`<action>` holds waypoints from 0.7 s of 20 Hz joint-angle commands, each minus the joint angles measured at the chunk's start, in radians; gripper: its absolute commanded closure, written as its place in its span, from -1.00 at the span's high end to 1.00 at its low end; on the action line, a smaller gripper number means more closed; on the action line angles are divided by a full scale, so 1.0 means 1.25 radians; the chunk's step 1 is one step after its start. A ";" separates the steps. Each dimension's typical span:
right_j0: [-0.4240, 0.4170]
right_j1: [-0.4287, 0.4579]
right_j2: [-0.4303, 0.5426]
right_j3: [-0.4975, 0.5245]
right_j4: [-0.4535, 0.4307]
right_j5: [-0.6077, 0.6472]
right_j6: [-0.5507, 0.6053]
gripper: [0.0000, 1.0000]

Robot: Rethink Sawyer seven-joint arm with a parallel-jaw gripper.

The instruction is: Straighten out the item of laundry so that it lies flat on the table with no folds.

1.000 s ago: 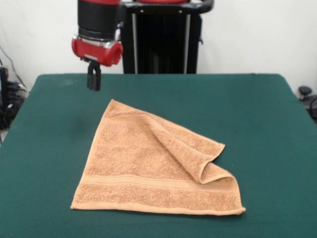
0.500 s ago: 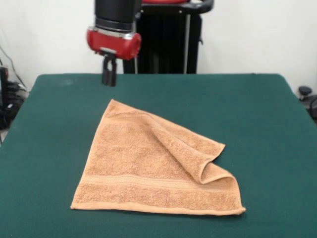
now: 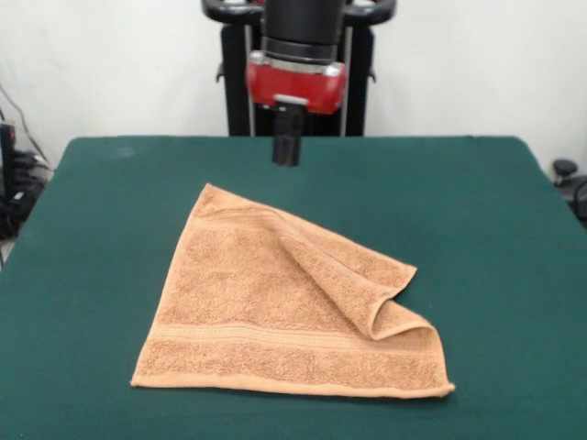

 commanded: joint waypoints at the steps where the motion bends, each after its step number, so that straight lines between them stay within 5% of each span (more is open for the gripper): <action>1: 0.064 0.060 -0.006 0.041 0.050 -0.006 0.132 -1.00; 14: 0.159 0.155 -0.055 -0.055 0.146 -0.041 0.176 -1.00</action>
